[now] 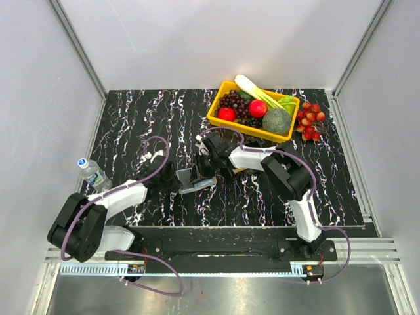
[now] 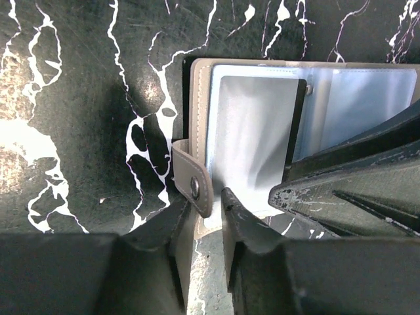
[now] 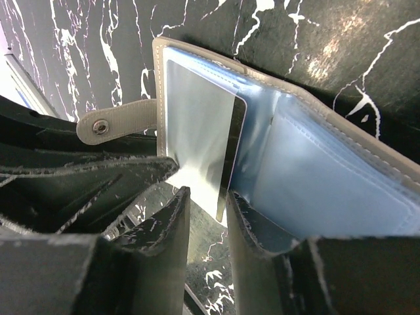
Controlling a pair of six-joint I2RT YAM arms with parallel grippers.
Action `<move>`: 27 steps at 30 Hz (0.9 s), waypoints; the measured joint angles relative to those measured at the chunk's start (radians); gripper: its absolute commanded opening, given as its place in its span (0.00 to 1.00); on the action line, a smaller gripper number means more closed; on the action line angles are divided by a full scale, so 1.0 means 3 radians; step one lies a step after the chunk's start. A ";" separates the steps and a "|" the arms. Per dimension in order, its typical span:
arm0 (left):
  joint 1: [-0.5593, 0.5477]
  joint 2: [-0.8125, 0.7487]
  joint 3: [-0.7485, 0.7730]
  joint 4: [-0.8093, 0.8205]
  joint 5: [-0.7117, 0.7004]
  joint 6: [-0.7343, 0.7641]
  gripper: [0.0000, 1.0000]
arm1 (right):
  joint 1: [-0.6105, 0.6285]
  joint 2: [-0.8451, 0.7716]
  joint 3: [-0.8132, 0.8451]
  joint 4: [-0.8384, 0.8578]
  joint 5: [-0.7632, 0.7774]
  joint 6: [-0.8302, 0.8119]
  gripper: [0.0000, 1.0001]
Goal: Put the credit cards into the card holder
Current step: Insert the credit card into the card holder.
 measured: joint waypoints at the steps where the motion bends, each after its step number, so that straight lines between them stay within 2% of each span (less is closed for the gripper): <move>1: 0.0001 0.0000 -0.0004 -0.0003 -0.0008 0.0001 0.12 | 0.0000 0.0000 0.0001 -0.0003 0.0000 -0.0001 0.36; 3: 0.0008 -0.0001 -0.0006 -0.0011 -0.0024 -0.0001 0.00 | 0.0000 -0.0003 0.0005 -0.0015 0.0010 0.0000 0.37; 15: 0.0001 -0.0134 -0.0006 -0.0004 -0.0043 -0.0001 0.00 | -0.0120 -0.0277 -0.0086 -0.0192 0.0362 -0.0055 0.41; 27: 0.0000 -0.0233 -0.0005 -0.0008 -0.0011 0.0085 0.00 | -0.0730 -0.1297 -0.0212 -0.0519 0.0904 -0.0365 0.44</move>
